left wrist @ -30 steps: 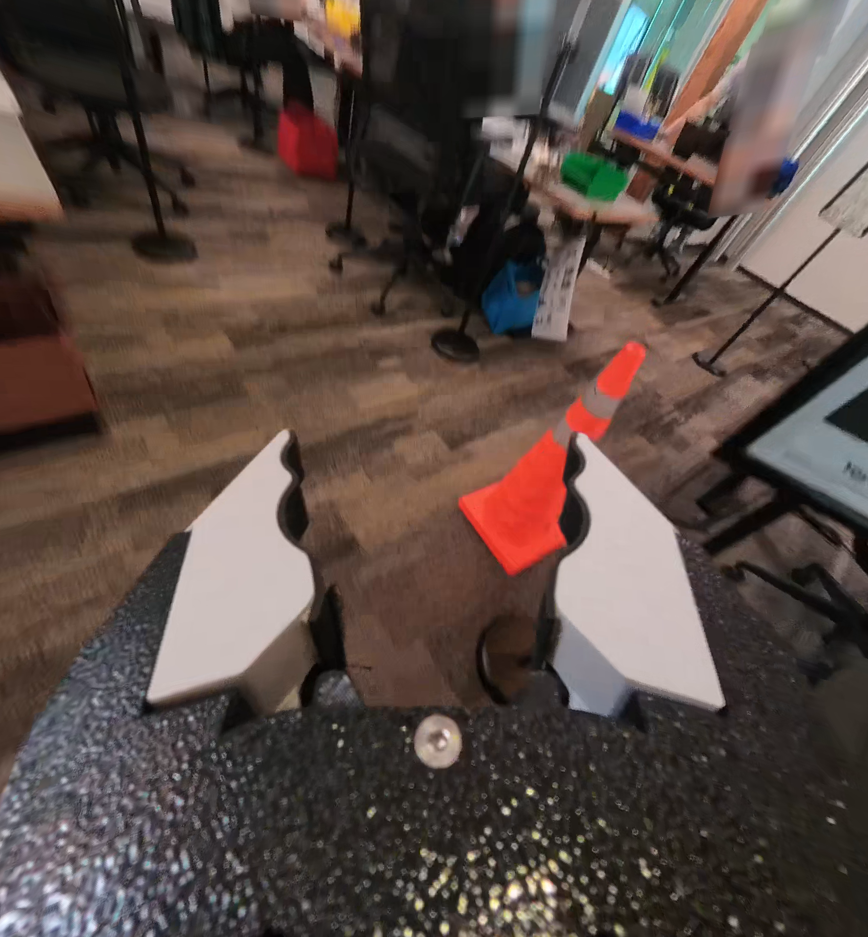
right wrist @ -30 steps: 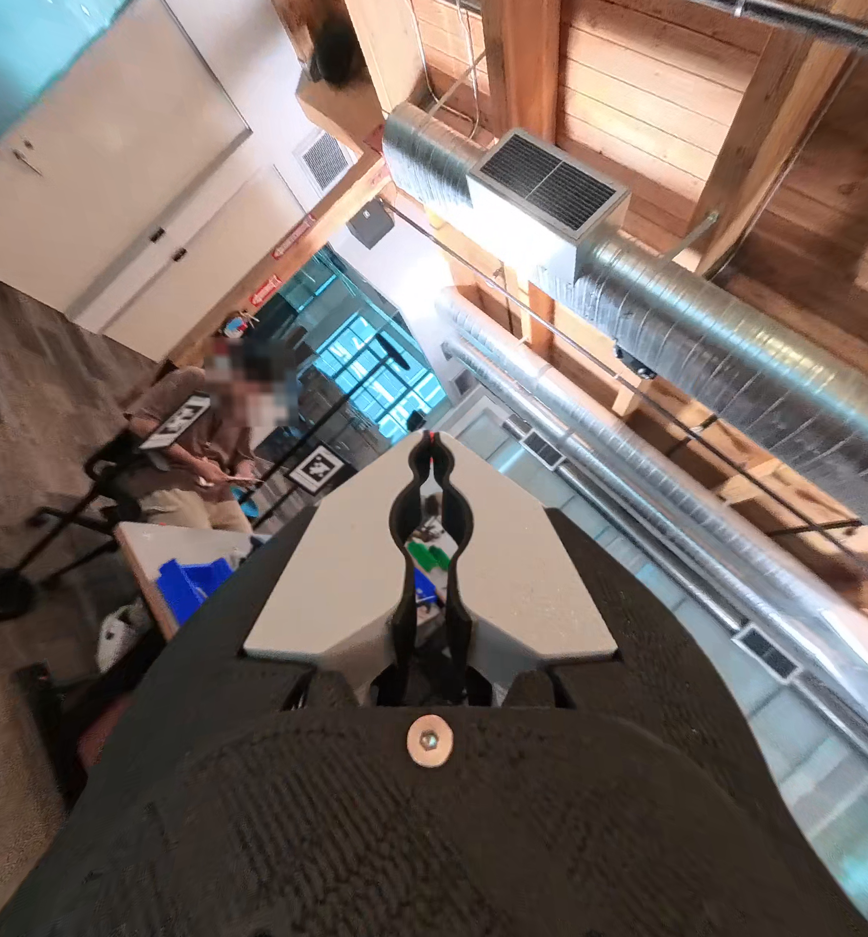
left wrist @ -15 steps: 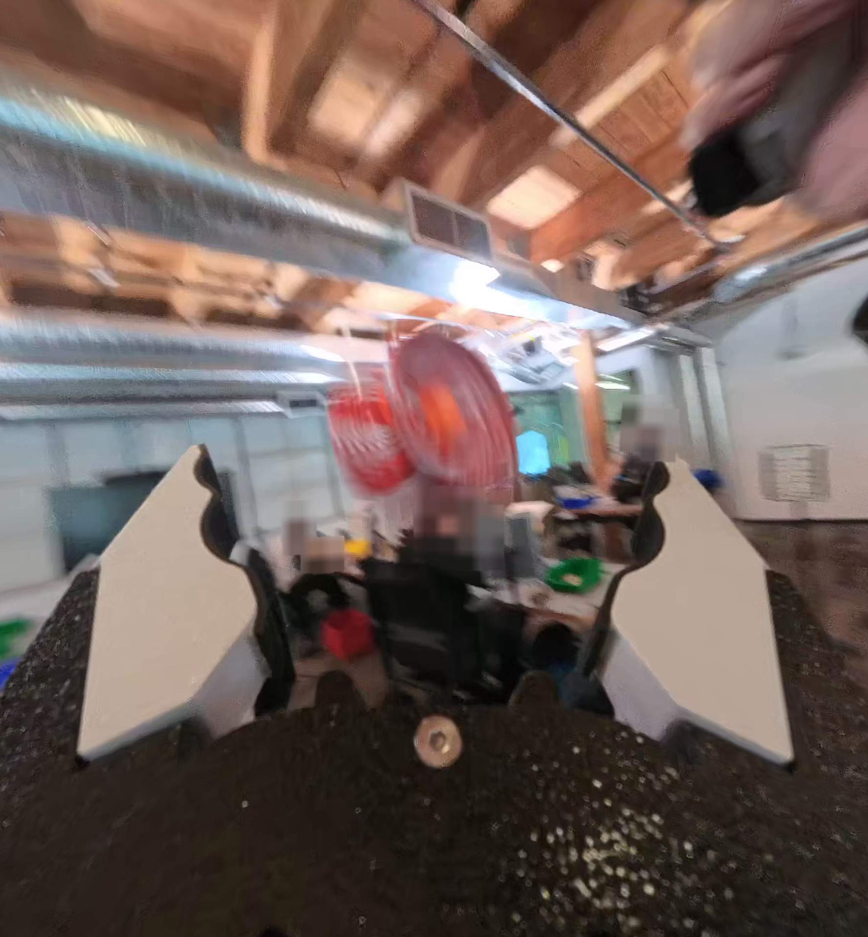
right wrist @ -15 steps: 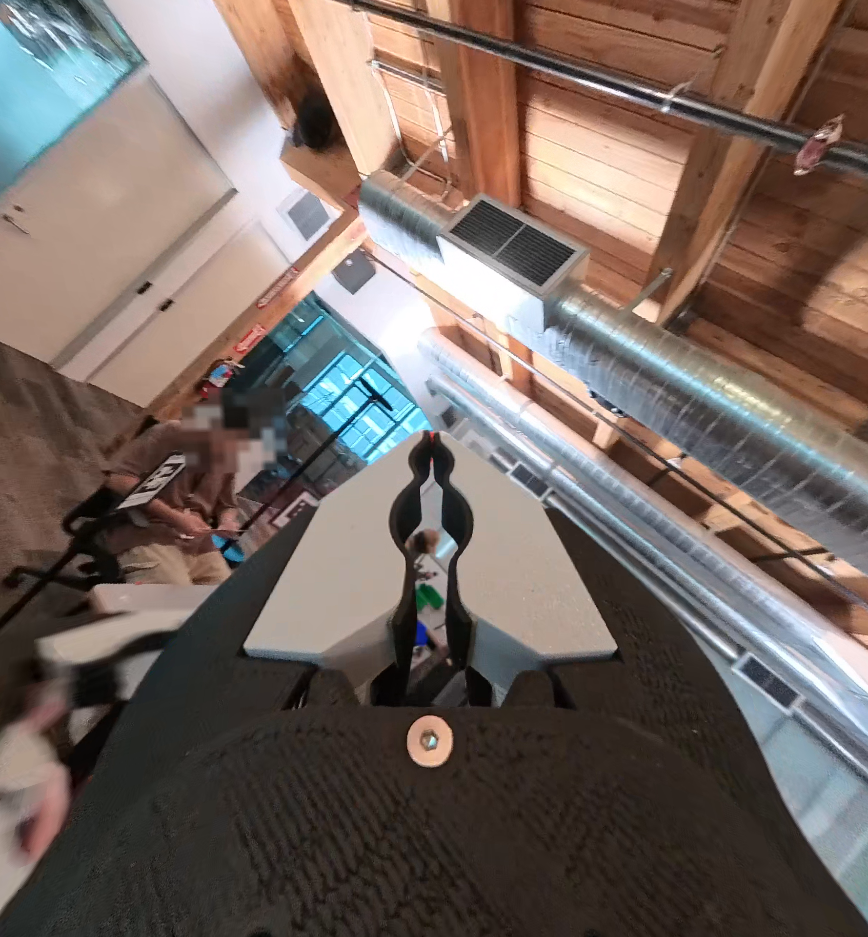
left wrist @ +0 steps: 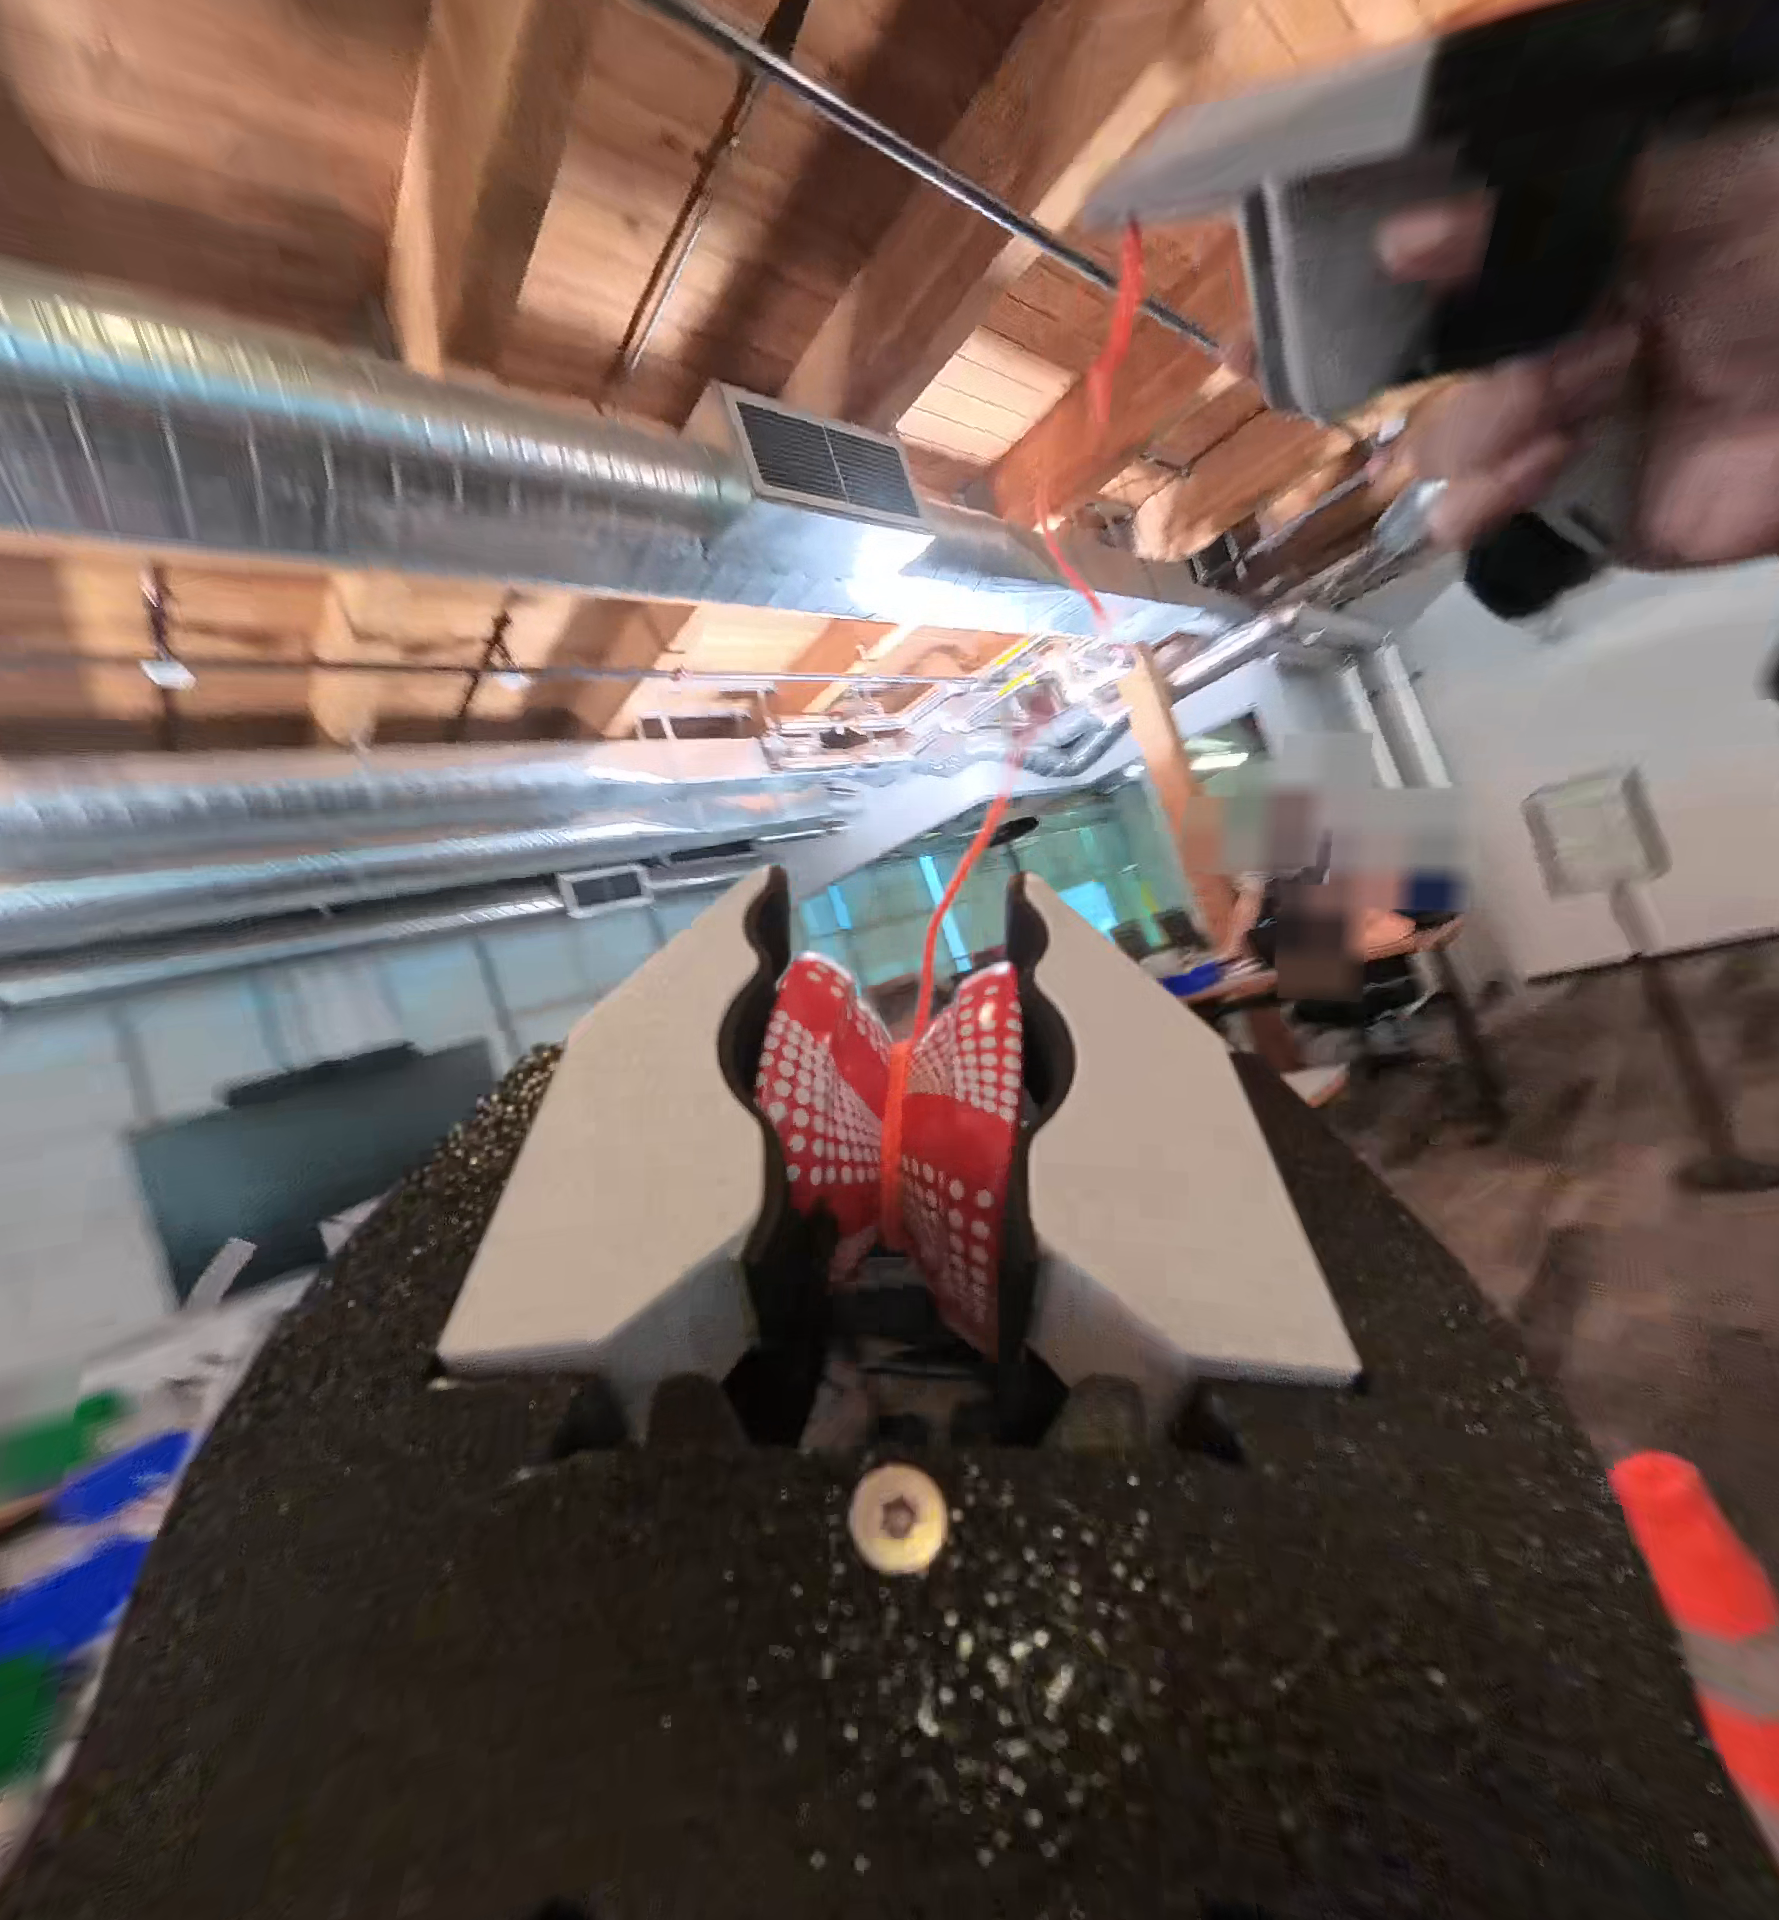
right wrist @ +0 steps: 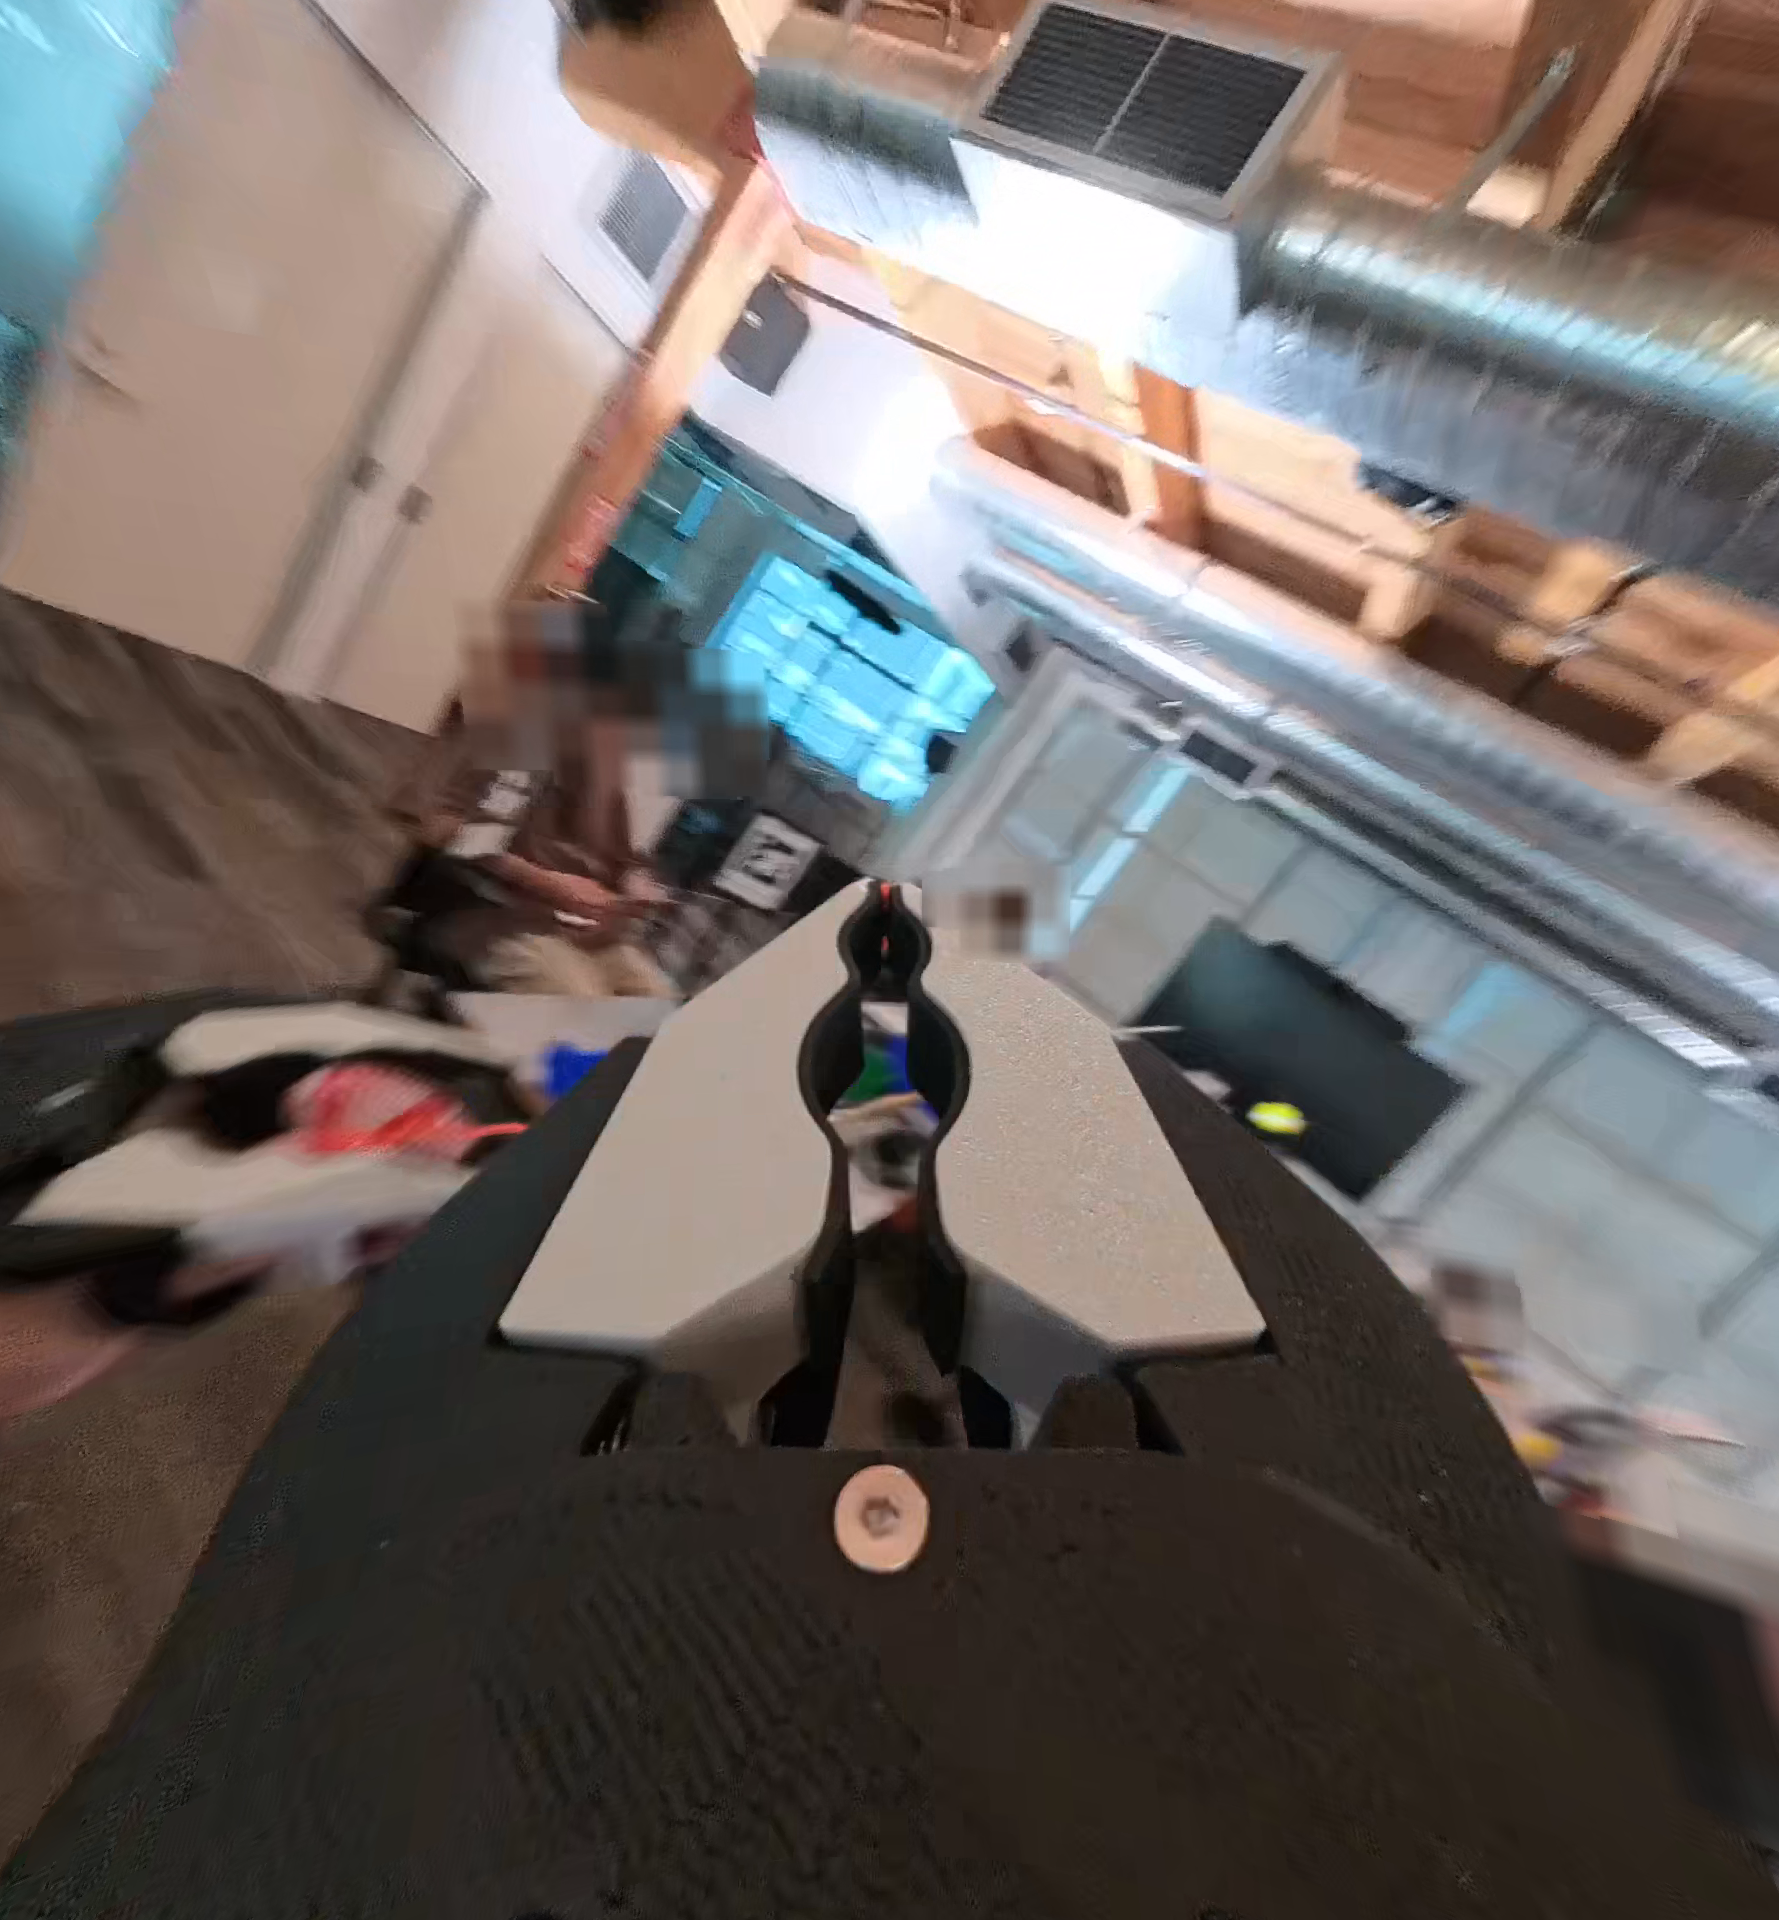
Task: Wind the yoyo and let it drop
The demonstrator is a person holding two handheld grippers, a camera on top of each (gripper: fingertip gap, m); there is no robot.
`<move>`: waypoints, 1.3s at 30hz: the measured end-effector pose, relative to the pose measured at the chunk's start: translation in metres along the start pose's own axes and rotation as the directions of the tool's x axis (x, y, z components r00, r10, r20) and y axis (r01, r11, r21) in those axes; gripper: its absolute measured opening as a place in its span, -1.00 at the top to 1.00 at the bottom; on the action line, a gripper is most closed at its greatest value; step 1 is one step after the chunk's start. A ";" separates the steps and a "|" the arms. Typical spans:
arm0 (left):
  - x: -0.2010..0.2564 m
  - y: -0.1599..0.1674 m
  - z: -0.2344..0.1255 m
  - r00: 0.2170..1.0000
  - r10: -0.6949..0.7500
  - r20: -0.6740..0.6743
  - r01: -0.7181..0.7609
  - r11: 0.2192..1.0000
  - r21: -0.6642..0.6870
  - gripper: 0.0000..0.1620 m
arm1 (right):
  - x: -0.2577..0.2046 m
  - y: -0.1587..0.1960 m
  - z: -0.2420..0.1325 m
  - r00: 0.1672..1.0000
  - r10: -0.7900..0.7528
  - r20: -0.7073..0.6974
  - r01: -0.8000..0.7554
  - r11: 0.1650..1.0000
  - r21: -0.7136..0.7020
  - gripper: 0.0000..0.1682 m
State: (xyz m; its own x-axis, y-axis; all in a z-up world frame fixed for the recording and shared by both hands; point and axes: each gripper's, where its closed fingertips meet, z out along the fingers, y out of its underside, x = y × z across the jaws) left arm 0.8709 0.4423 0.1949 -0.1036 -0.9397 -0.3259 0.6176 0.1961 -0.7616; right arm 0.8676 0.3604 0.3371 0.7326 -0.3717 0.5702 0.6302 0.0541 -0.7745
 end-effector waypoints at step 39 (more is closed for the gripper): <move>0.018 -0.015 -0.202 0.789 -0.602 -0.121 0.574 0.793 -0.204 -0.12 | -0.306 0.099 -0.019 0.626 0.174 0.760 -0.384 0.917 0.106 0.99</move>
State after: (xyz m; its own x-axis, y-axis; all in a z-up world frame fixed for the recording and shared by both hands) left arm 0.7022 0.4786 0.0875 -0.5486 -0.8253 0.1337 0.2713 -0.3270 -0.9053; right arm 0.7006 0.4617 0.0805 0.7636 0.4813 0.4304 0.3244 0.2904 -0.9002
